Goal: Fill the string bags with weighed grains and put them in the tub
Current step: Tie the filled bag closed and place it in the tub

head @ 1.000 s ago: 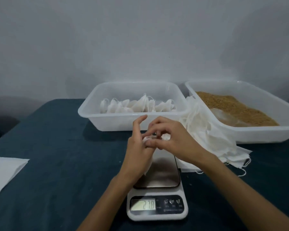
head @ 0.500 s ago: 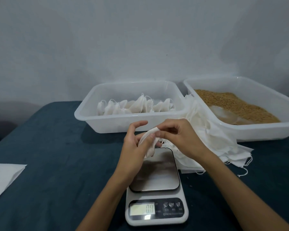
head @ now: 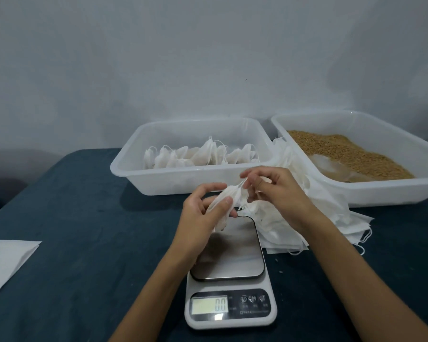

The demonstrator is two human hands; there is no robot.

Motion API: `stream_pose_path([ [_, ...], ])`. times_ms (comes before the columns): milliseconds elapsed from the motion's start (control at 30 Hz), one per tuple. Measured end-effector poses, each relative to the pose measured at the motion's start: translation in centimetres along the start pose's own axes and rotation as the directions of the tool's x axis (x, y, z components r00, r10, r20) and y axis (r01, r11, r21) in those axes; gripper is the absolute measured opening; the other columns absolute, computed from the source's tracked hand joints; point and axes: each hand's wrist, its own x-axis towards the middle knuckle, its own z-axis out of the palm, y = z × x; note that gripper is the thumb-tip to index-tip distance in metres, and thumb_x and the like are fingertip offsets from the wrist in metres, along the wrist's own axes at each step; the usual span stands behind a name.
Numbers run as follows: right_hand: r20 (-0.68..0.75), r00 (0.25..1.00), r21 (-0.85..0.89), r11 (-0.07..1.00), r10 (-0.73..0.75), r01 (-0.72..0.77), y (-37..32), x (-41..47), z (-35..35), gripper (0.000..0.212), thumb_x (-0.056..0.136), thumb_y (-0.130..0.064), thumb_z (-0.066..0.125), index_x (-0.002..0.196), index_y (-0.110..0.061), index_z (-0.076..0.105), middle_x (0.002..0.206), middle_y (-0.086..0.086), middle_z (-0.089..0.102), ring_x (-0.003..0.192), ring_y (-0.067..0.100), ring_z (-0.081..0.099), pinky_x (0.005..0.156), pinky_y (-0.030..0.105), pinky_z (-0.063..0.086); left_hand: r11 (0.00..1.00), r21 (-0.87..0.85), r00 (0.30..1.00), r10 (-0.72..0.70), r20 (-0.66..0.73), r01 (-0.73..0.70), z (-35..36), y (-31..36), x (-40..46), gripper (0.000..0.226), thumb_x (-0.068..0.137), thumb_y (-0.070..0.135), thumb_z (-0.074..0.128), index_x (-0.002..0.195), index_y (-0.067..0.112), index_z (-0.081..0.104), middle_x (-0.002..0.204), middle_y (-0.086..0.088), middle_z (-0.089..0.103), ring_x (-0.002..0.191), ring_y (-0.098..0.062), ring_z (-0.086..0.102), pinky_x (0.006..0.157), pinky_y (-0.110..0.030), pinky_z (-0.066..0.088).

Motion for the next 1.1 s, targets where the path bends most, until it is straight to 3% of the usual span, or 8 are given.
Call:
stream_pose_path([
  [133, 0.107, 0.989, 0.556, 0.819, 0.103, -0.146, -0.6, 0.0, -0.2, 0.032, 0.102, -0.011, 0.047, 0.075, -0.012, 0.064, 0.093, 0.006, 0.073, 0.057, 0.008, 0.058, 0.06, 0.023, 0.056, 0.999, -0.037, 0.996, 0.011, 0.087, -0.008, 0.0, -0.2, 0.2, 0.018, 0.093, 0.028, 0.075, 0.105, 0.015, 0.076, 0.073, -0.006, 0.072, 0.062, -0.012, 0.058, 0.059, -0.023, 0.047],
  [267, 0.128, 0.977, 0.763, 0.612, 0.17, -0.207, -0.5, 0.2, 0.4, 0.02, 0.101, -0.006, 0.043, 0.083, -0.01, 0.051, 0.067, 0.0, 0.052, 0.049, 0.005, 0.045, 0.058, 0.02, 0.054, 0.999, -0.026, 0.981, 0.032, 0.191, -0.028, 0.0, -0.4, 0.3, 0.014, 0.094, 0.028, 0.07, 0.096, 0.018, 0.079, 0.071, -0.005, 0.067, 0.061, -0.015, 0.053, 0.06, -0.025, 0.044],
  [467, 0.074, 0.99, 0.718, 0.683, 0.123, -0.139, -0.1, 0.5, -0.2, 0.04, 0.103, -0.018, 0.048, 0.071, -0.012, 0.071, 0.088, 0.008, 0.072, 0.057, 0.007, 0.062, 0.073, 0.028, 0.06, 0.999, -0.013, 0.974, 0.037, 0.223, -0.035, -1.0, 1.3, 1.0, 0.018, 0.1, 0.027, 0.064, 0.097, 0.013, 0.076, 0.07, -0.001, 0.061, 0.064, -0.014, 0.052, 0.066, -0.022, 0.045],
  [633, 0.001, 0.988, 0.803, 0.589, 0.157, -0.094, 0.3, 1.1, -1.5, 0.034, 0.101, -0.032, 0.054, 0.077, -0.015, 0.071, 0.104, 0.008, 0.073, 0.061, 0.01, 0.065, 0.072, 0.029, 0.06, 0.993, 0.05, 0.98, 0.115, -0.164, -0.108, -3.2, 5.8, 7.5, 0.021, 0.106, 0.023, 0.059, 0.092, 0.012, 0.07, 0.076, 0.002, 0.066, 0.071, -0.01, 0.059, 0.075, -0.02, 0.051],
  [767, -0.042, 0.977, 0.854, 0.515, 0.21, -0.074, 0.7, 1.3, -2.5, 0.039, 0.103, -0.036, 0.051, 0.077, -0.015, 0.073, 0.094, 0.005, 0.073, 0.058, 0.01, 0.064, 0.07, 0.031, 0.061, 0.893, 0.445, 0.91, 0.132, -0.394, 0.063, -5.4, 6.8, 15.0, 0.02, 0.099, 0.02, 0.063, 0.085, 0.01, 0.071, 0.074, -0.001, 0.063, 0.069, -0.016, 0.057, 0.063, -0.026, 0.047],
  [967, -0.065, 0.982, 0.88, 0.475, 0.177, -0.027, 0.5, 1.5, -3.6, 0.037, 0.101, -0.038, 0.051, 0.08, -0.014, 0.071, 0.087, 0.004, 0.07, 0.058, 0.011, 0.06, 0.069, 0.031, 0.06, 0.643, 0.715, 0.907, 0.075, -0.415, 0.274, -7.0, 4.4, 19.8, 0.015, 0.094, 0.004, 0.062, 0.106, 0.004, 0.07, 0.099, -0.017, 0.064, 0.093, -0.029, 0.062, 0.085, -0.04, 0.051],
  [1033, -0.071, 0.984, 0.888, 0.46, 0.163, -0.012, 0.2, 1.6, -3.7, 0.037, 0.101, -0.038, 0.05, 0.081, -0.014, 0.069, 0.084, 0.003, 0.067, 0.057, 0.012, 0.057, 0.067, 0.03, 0.058, 0.561, 0.797, 0.908, 0.178, -0.38, 0.223, -5.9, 4.2, 18.8, 0.028, 0.099, 0.012, 0.065, 0.126, 0.004, 0.062, 0.114, -0.015, 0.066, 0.106, -0.031, 0.064, 0.091, -0.036, 0.05],
  [1100, -0.082, 0.983, 0.897, 0.442, 0.164, 0.001, 0.0, 1.5, -3.9, 0.037, 0.103, -0.038, 0.048, 0.081, -0.014, 0.066, 0.079, 0.002, 0.063, 0.055, 0.012, 0.052, 0.063, 0.029, 0.056, 0.534, 0.845, 0.891, 0.371, -0.263, 0.027, -3.6, 3.8, 16.8, 0.019, 0.1, 0.017, 0.066, 0.117, 0.009, 0.063, 0.099, -0.007, 0.067, 0.09, -0.021, 0.064, 0.081, -0.03, 0.048],
])
